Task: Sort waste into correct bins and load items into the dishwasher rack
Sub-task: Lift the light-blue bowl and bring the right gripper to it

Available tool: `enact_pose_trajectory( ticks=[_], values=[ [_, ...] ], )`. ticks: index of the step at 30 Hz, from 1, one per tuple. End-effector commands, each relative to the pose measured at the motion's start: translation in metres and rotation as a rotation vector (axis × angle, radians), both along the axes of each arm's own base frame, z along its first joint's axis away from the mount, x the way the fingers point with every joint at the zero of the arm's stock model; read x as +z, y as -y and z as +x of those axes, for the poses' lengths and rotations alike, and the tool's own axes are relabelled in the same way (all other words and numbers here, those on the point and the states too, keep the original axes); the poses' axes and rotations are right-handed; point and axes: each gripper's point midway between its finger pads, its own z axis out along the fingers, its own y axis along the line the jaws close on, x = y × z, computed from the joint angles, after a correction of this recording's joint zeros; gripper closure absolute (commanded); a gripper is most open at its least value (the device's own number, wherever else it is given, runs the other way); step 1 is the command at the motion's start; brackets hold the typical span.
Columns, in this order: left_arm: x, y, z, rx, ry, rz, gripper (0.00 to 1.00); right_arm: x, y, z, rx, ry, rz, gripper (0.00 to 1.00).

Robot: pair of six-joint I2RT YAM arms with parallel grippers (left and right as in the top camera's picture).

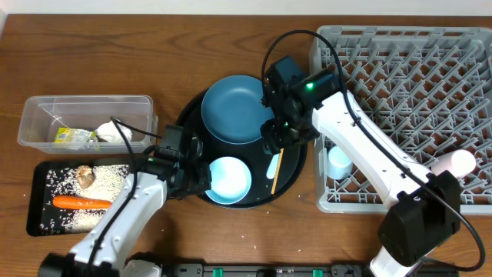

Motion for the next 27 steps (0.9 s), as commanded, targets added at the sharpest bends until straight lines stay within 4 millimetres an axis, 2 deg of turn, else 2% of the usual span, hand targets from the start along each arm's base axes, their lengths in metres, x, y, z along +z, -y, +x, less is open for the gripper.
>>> enact_pose_trajectory(
  ticks=[1,7,11,15,17,20,25,27],
  values=[
    [0.038,0.01,0.021,0.027,0.111,-0.06,0.94,0.008,-0.016,-0.013,0.054,-0.03,0.086,0.38],
    [0.062,0.016,0.021,0.029,0.171,-0.12,0.94,0.009,-0.027,-0.018,0.088,-0.014,0.093,0.45],
    [0.062,0.015,0.017,0.029,0.162,-0.117,0.94,0.009,-0.04,-0.022,0.122,0.004,0.106,0.47],
    [0.062,0.015,0.017,0.029,0.157,-0.116,0.94,0.009,-0.049,-0.028,0.155,0.016,0.105,0.54],
    [0.061,0.015,0.017,0.029,0.158,-0.116,0.94,0.004,-0.048,-0.027,0.16,0.04,0.071,0.57],
    [0.062,0.016,0.016,0.028,0.156,-0.12,0.94,-0.007,-0.042,-0.023,0.132,0.081,-0.004,0.55],
    [0.062,0.016,0.016,0.026,0.156,-0.123,0.94,-0.031,-0.046,-0.026,0.144,0.094,-0.006,0.54],
    [0.062,0.016,0.016,0.026,0.155,-0.123,0.94,-0.037,-0.046,-0.026,0.144,0.095,-0.005,0.57]
  ],
)
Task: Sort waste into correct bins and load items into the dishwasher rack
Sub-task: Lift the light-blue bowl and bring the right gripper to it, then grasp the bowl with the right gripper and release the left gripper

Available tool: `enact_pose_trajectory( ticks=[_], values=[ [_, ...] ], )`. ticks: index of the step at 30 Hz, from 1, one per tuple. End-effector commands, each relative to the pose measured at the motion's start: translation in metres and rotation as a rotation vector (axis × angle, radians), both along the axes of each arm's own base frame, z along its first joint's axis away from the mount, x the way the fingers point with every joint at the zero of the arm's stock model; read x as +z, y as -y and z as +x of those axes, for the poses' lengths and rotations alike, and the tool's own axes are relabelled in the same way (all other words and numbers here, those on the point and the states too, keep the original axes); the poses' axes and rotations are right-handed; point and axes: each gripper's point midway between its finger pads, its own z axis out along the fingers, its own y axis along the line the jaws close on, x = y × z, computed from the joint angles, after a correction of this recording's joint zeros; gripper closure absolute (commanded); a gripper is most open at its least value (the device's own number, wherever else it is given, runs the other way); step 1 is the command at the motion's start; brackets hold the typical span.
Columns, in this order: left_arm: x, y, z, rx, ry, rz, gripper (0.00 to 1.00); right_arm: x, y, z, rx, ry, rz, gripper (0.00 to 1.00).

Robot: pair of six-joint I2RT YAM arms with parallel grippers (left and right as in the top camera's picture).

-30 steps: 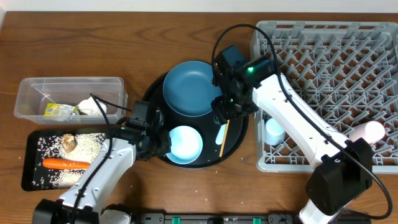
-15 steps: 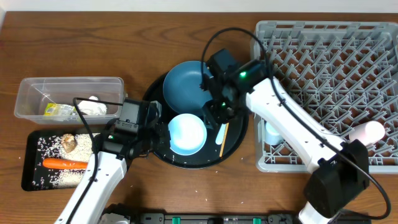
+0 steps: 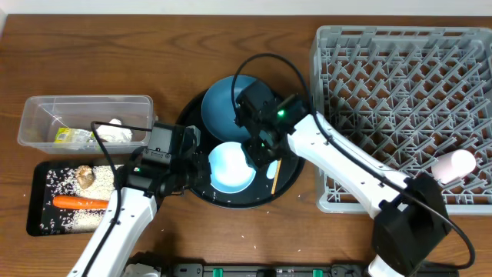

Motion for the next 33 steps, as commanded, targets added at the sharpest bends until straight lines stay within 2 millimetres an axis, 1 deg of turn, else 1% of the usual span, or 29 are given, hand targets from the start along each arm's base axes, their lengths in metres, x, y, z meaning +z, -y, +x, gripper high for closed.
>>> enact_pose_trajectory(
  ticks=[1,2,3,4,8,14,17,21,29,30,31,32,33],
  values=[
    [0.008,0.003,0.003,0.0,0.012,-0.017,0.94,-0.005,0.003,-0.003,-0.006,0.02,-0.019,0.69],
    [0.007,0.003,0.003,0.0,0.011,-0.016,0.94,-0.005,0.003,-0.003,-0.006,0.021,-0.019,0.84],
    [0.007,0.003,0.002,0.0,0.01,-0.016,0.94,-0.005,0.002,-0.002,-0.006,0.023,-0.017,0.91],
    [0.007,0.003,0.002,0.0,0.009,-0.015,0.94,-0.004,0.001,-0.001,-0.006,0.028,-0.012,0.93],
    [0.007,0.003,0.002,0.0,0.009,-0.015,0.94,-0.001,-0.001,0.003,-0.01,0.039,-0.001,0.88],
    [0.008,0.005,0.001,-0.006,0.003,-0.029,0.94,0.0,-0.004,0.002,-0.018,0.028,0.016,0.86],
    [0.009,0.008,0.0,-0.012,0.001,-0.042,0.94,0.001,-0.006,0.004,-0.045,0.032,0.026,0.88],
    [0.009,0.008,0.0,-0.012,0.002,-0.042,0.94,0.002,-0.009,0.007,-0.074,0.036,0.041,0.94],
    [0.009,0.008,0.0,-0.013,0.002,-0.042,0.94,0.002,-0.01,0.008,-0.075,0.04,0.045,0.91],
    [0.009,0.008,0.0,-0.012,0.002,-0.042,0.94,0.002,-0.01,0.008,-0.075,0.041,0.046,0.92],
    [0.009,0.008,0.001,-0.012,0.003,-0.042,0.94,0.002,-0.011,0.008,-0.075,0.041,0.047,0.97],
    [0.009,0.008,0.001,-0.012,0.003,-0.042,0.94,0.002,-0.011,0.008,-0.075,0.041,0.047,0.99],
    [0.009,0.008,0.0,-0.012,0.002,-0.042,0.94,0.002,-0.011,0.008,-0.075,0.041,0.046,0.99]
  ],
)
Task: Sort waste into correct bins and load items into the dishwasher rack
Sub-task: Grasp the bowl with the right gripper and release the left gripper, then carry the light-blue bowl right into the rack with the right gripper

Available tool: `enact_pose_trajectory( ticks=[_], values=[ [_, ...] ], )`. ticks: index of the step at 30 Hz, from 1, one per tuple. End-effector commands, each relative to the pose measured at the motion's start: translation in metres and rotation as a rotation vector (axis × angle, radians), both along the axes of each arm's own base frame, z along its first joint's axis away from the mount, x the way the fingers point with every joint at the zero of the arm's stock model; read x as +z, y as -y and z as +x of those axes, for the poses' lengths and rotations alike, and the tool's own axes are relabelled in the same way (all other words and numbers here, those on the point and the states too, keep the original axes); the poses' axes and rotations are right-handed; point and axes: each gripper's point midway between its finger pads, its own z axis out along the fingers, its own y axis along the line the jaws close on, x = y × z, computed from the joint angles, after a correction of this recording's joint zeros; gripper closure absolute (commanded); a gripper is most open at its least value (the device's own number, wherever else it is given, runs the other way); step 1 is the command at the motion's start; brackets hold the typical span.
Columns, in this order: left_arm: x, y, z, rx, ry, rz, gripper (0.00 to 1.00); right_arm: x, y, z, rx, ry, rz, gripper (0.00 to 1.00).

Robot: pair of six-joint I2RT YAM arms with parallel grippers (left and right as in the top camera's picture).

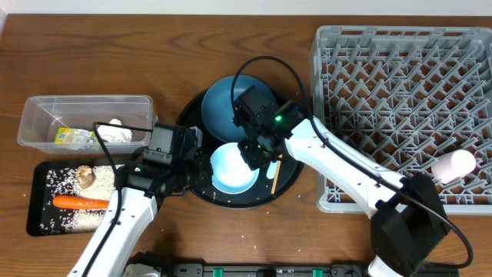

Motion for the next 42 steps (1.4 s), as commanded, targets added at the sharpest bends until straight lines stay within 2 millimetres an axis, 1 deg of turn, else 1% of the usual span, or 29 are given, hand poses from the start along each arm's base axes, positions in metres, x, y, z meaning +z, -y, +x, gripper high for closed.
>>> enact_pose_trajectory(
  ticks=[1,5,7,9,10,12,13,14,16,19,24,31,36,39,40,41,42],
  values=[
    [0.008,0.002,0.004,0.005,0.013,-0.019,0.94,0.007,0.001,0.003,-0.015,0.02,0.008,0.99],
    [0.008,0.003,0.004,0.004,0.014,-0.022,0.94,0.008,0.0,0.005,-0.016,0.026,0.013,0.99],
    [0.012,0.006,0.006,-0.002,0.025,-0.038,0.94,0.008,-0.002,0.006,-0.015,0.028,0.02,0.99],
    [0.022,0.015,0.007,-0.027,0.035,-0.094,0.94,0.01,-0.005,0.005,-0.011,0.022,0.04,0.99],
    [0.031,0.023,0.008,-0.049,0.042,-0.14,0.92,0.012,-0.008,0.004,-0.008,0.015,0.059,0.99],
    [0.046,0.034,0.009,-0.084,0.059,-0.209,0.74,0.016,-0.011,0.006,-0.007,0.023,0.08,0.99],
    [0.052,0.038,0.009,-0.098,0.064,-0.237,0.69,0.018,-0.011,0.007,-0.008,0.031,0.087,0.99],
    [0.058,0.042,0.009,-0.111,0.068,-0.26,0.62,0.021,-0.012,0.008,-0.008,0.041,0.095,0.99],
    [0.066,0.046,0.009,-0.128,0.075,-0.29,0.58,0.028,-0.012,0.011,-0.011,0.061,0.11,0.99],
    [0.073,0.047,0.01,-0.133,0.093,-0.297,0.56,0.037,-0.011,0.015,-0.016,0.098,0.121,0.99],
    [0.085,0.048,0.013,-0.138,0.13,-0.304,0.56,0.046,-0.007,0.018,-0.028,0.128,0.12,0.99],
    [0.099,0.048,0.013,-0.144,0.179,-0.311,0.56,0.061,0.009,0.024,-0.077,0.144,0.134,0.99],
    [0.097,0.044,0.016,-0.127,0.191,-0.283,0.56,0.063,0.012,0.025,-0.084,0.144,0.134,0.99],
    [0.094,0.038,0.021,-0.101,0.202,-0.242,0.56,0.064,0.013,0.024,-0.084,0.144,0.133,0.99],
    [0.093,0.036,0.022,-0.093,0.205,-0.231,0.55,0.066,0.013,0.024,-0.084,0.147,0.136,0.99],
    [0.093,0.036,0.022,-0.093,0.205,-0.231,0.51,0.066,0.013,0.024,-0.084,0.149,0.137,0.99],
    [0.093,0.036,0.022,-0.094,0.208,-0.232,0.5,0.068,0.013,0.024,-0.084,0.152,0.139,0.99]
  ],
)
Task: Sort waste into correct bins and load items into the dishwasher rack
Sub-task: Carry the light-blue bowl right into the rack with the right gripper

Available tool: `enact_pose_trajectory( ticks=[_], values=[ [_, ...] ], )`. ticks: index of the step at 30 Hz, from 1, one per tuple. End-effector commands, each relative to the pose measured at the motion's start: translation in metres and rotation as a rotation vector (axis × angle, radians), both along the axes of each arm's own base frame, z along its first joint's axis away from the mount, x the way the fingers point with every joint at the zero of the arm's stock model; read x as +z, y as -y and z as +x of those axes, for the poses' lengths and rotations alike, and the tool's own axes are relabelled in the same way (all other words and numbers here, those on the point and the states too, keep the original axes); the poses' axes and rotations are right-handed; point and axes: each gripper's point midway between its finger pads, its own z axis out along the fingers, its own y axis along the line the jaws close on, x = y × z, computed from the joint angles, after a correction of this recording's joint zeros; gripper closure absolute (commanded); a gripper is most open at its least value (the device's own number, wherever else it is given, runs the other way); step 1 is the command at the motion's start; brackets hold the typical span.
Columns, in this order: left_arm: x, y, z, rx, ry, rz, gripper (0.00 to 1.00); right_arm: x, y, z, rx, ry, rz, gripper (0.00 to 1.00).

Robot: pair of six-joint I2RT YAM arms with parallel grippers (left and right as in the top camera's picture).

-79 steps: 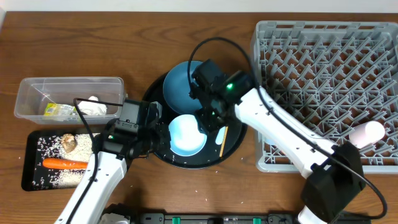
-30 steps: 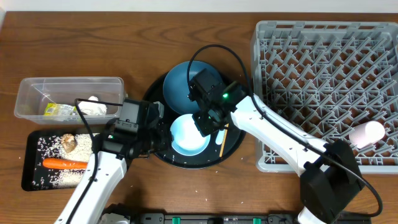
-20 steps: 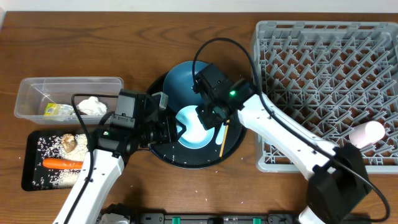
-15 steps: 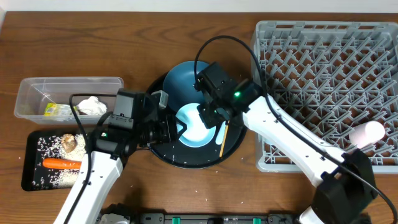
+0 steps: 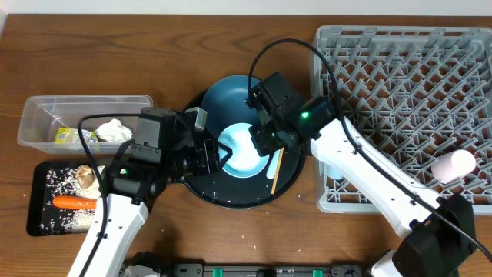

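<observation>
A light blue bowl (image 5: 240, 154) sits tilted over the black round tray (image 5: 231, 196), overlapping the near edge of the dark blue plate (image 5: 227, 104). My right gripper (image 5: 260, 144) is at the bowl's right rim and looks shut on it. From the left, my left gripper (image 5: 215, 158) reaches to the bowl's left rim, its fingers spread and holding nothing. A wooden stick with a white spoon head (image 5: 274, 171) lies on the tray's right side. The grey dishwasher rack (image 5: 407, 69) fills the right side.
A white cup (image 5: 452, 164) lies at the rack's right edge. At the left stands a clear bin (image 5: 46, 115) holding wrappers and crumpled paper. Below it is a black tray (image 5: 46, 219) with rice, a carrot (image 5: 77, 203) and a mushroom.
The light blue bowl has gone from flat on the tray's near side to tilted, further back and right, at my right gripper. My left arm has moved right, its gripper at the bowl's left rim.
First my right gripper was over the plate's right edge and the left one beside the bowl. Then the right gripper stood at the bowl's right rim and stayed there. Now the bowl is tipped up and shifted toward the plate, both grippers at its rim.
</observation>
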Motion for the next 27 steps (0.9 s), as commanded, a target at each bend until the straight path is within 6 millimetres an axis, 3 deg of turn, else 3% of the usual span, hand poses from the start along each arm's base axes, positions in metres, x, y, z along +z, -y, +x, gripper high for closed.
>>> enact_pose_trajectory(
  ticks=[1,21,27],
  values=[
    [0.014,0.002,0.005,-0.008,0.049,-0.003,0.48,0.018,-0.003,-0.002,-0.006,0.017,0.054,0.99],
    [0.013,0.002,0.003,-0.008,0.04,-0.001,0.44,0.032,0.0,-0.003,-0.01,0.049,0.067,0.99],
    [0.024,0.003,0.006,-0.009,0.085,-0.015,0.44,0.029,0.014,0.003,-0.047,0.082,-0.003,0.99]
  ],
)
